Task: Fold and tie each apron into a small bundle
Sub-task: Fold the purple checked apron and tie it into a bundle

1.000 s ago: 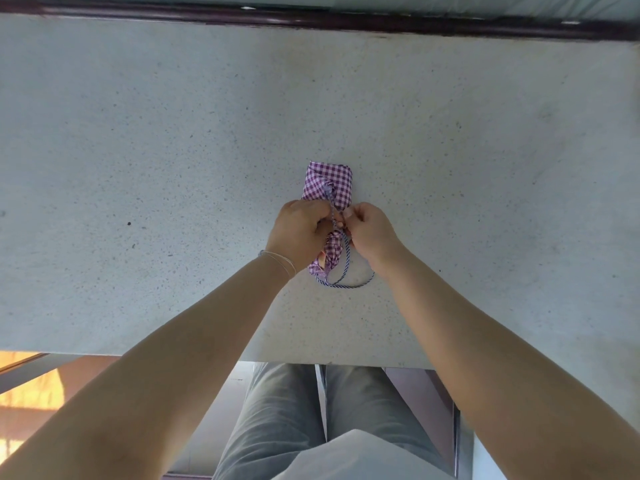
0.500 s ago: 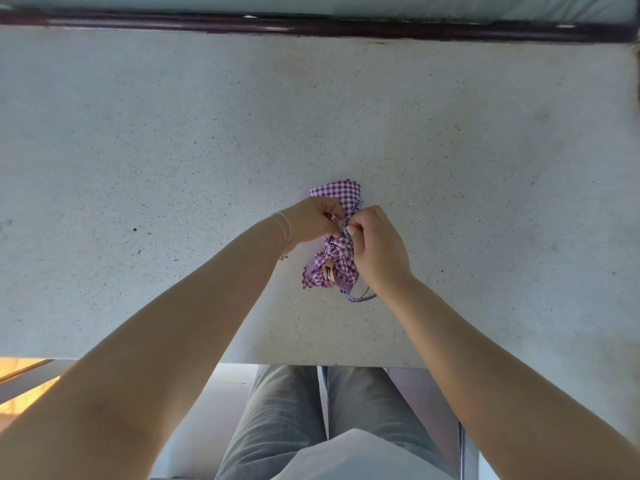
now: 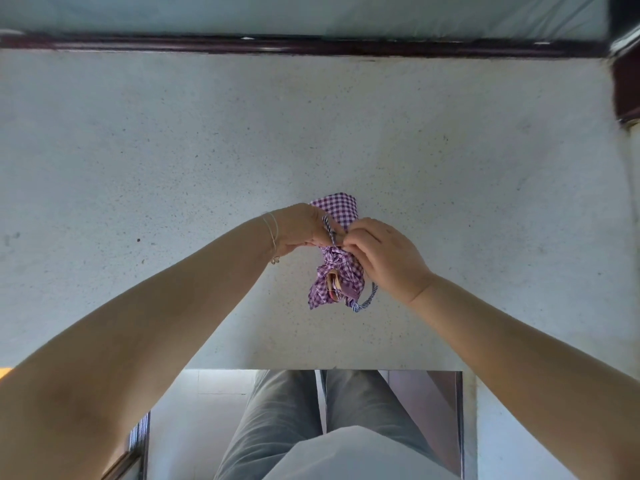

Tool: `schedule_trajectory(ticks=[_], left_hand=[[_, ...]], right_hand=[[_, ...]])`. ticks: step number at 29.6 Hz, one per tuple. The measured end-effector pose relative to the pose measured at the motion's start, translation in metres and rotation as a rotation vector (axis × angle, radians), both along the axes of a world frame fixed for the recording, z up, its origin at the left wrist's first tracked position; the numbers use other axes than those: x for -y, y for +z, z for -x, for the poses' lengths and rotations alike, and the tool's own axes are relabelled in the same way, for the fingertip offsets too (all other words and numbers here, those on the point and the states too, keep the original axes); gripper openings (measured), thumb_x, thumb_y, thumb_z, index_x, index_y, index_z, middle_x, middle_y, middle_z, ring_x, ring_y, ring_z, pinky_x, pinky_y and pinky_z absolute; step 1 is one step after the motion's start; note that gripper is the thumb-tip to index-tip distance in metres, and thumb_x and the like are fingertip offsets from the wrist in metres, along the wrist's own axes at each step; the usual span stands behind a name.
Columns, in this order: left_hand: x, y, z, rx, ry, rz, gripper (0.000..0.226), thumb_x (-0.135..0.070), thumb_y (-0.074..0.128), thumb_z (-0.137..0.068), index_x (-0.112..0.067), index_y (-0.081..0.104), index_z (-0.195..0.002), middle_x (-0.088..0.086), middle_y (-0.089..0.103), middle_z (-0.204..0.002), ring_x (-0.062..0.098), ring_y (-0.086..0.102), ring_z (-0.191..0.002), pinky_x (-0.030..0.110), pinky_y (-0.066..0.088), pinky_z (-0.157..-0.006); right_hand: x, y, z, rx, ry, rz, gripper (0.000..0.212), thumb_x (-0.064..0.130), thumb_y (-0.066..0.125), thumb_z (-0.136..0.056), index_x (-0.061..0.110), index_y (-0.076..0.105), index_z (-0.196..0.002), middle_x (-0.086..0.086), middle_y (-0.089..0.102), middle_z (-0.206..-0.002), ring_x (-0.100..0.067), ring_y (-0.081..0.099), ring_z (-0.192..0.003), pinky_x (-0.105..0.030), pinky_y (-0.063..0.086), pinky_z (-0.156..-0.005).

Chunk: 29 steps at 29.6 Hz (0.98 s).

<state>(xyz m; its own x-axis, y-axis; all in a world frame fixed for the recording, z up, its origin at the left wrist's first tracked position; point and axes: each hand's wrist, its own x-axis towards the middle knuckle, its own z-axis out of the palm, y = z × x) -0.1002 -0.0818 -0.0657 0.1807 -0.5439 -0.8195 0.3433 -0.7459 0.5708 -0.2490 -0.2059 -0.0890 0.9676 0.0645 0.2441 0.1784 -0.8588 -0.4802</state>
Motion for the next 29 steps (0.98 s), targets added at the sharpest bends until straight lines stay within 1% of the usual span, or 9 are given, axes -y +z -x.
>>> schedule_trajectory(ticks=[3, 6, 10, 13, 15, 18, 23, 26, 29], left_hand=[[-0.002, 0.014, 0.0, 0.188, -0.045, 0.021, 0.025, 0.006, 0.073, -0.075, -0.019, 0.073, -0.076, 0.005, 0.07, -0.091, 0.022, 0.061, -0.098, 0.032, 0.047, -0.096], [-0.003, 0.034, 0.005, 0.376, -0.138, 0.067, 0.013, -0.002, 0.072, -0.078, -0.015, 0.071, -0.077, 0.003, 0.071, -0.086, 0.019, 0.065, -0.087, 0.028, 0.052, -0.086], [-0.009, 0.065, 0.011, 0.671, -0.348, 0.166, 0.022, 0.002, 0.058, -0.084, -0.018, 0.067, -0.08, -0.01, 0.061, -0.083, 0.009, 0.057, -0.077, 0.013, 0.045, -0.064], [-0.02, 0.077, 0.019, 0.95, -0.656, 0.222, 0.016, -0.005, 0.048, -0.091, -0.013, 0.061, -0.089, -0.001, 0.058, -0.092, 0.018, 0.058, -0.084, 0.026, 0.047, -0.073], [-0.029, 0.075, 0.022, 1.122, -0.725, 0.328, 0.007, -0.009, 0.053, -0.091, -0.014, 0.058, -0.091, 0.003, 0.056, -0.086, 0.024, 0.058, -0.069, 0.036, 0.049, -0.06], [-0.043, 0.082, 0.01, 1.411, -0.81, 0.506, 0.03, -0.005, 0.07, -0.075, -0.01, 0.056, -0.101, 0.007, 0.057, -0.079, 0.022, 0.051, -0.046, 0.026, 0.041, -0.035], [-0.042, 0.122, -0.014, 1.833, -0.782, 0.649, 0.014, 0.0, 0.054, -0.077, -0.009, 0.061, -0.087, 0.005, 0.057, -0.071, 0.02, 0.052, -0.054, 0.024, 0.038, -0.036], [-0.049, 0.149, -0.024, 1.922, -0.74, 0.706, 0.019, -0.004, 0.048, -0.082, -0.009, 0.067, -0.079, 0.005, 0.059, -0.071, 0.02, 0.053, -0.057, 0.027, 0.041, -0.039], [-0.056, 0.17, -0.031, 1.902, -0.676, 0.751, 0.014, -0.01, 0.056, -0.086, -0.01, 0.069, -0.082, 0.004, 0.063, -0.075, 0.022, 0.057, -0.062, 0.03, 0.044, -0.042]], right_hand=[[0.001, 0.023, -0.004, -0.215, -0.115, -0.206, 0.019, 0.021, 0.046, -0.098, 0.005, 0.056, -0.101, -0.005, 0.062, -0.09, -0.014, 0.053, -0.066, -0.02, 0.042, -0.055], [0.001, 0.045, -0.013, -0.421, -0.209, -0.363, 0.016, 0.02, 0.044, -0.101, 0.01, 0.049, -0.113, -0.003, 0.066, -0.101, -0.019, 0.063, -0.081, -0.033, 0.05, -0.067], [0.002, 0.066, -0.024, -0.632, -0.218, -0.528, 0.008, 0.014, 0.052, -0.096, 0.017, 0.048, -0.102, 0.009, 0.062, -0.09, -0.006, 0.059, -0.079, -0.022, 0.044, -0.069], [-0.002, 0.076, -0.03, -0.723, -0.219, -0.56, 0.007, 0.015, 0.058, -0.092, 0.017, 0.054, -0.098, 0.0, 0.062, -0.09, -0.017, 0.057, -0.083, -0.028, 0.042, -0.071], [-0.006, 0.081, -0.034, -0.782, -0.213, -0.556, 0.007, 0.012, 0.057, -0.091, 0.018, 0.057, -0.094, -0.001, 0.062, -0.09, -0.019, 0.057, -0.084, -0.028, 0.04, -0.07], [-0.01, 0.105, -0.043, -0.782, -0.206, -0.607, 0.02, 0.01, 0.054, -0.091, 0.025, 0.058, -0.078, 0.007, 0.059, -0.074, -0.008, 0.051, -0.067, -0.023, 0.036, -0.06], [-0.006, 0.15, -0.063, -0.681, -0.177, -0.739, 0.031, -0.001, 0.055, -0.091, 0.024, 0.06, -0.072, 0.016, 0.057, -0.063, 0.005, 0.049, -0.06, -0.015, 0.037, -0.062], [-0.007, 0.175, -0.072, -0.665, -0.102, -0.78, 0.031, -0.005, 0.056, -0.09, 0.02, 0.062, -0.074, 0.002, 0.051, -0.068, -0.008, 0.044, -0.064, -0.021, 0.037, -0.063], [-0.005, 0.191, -0.079, -0.637, -0.079, -0.832, 0.023, -0.004, 0.059, -0.089, 0.017, 0.066, -0.083, -0.005, 0.058, -0.077, -0.012, 0.051, -0.07, -0.022, 0.045, -0.067]])
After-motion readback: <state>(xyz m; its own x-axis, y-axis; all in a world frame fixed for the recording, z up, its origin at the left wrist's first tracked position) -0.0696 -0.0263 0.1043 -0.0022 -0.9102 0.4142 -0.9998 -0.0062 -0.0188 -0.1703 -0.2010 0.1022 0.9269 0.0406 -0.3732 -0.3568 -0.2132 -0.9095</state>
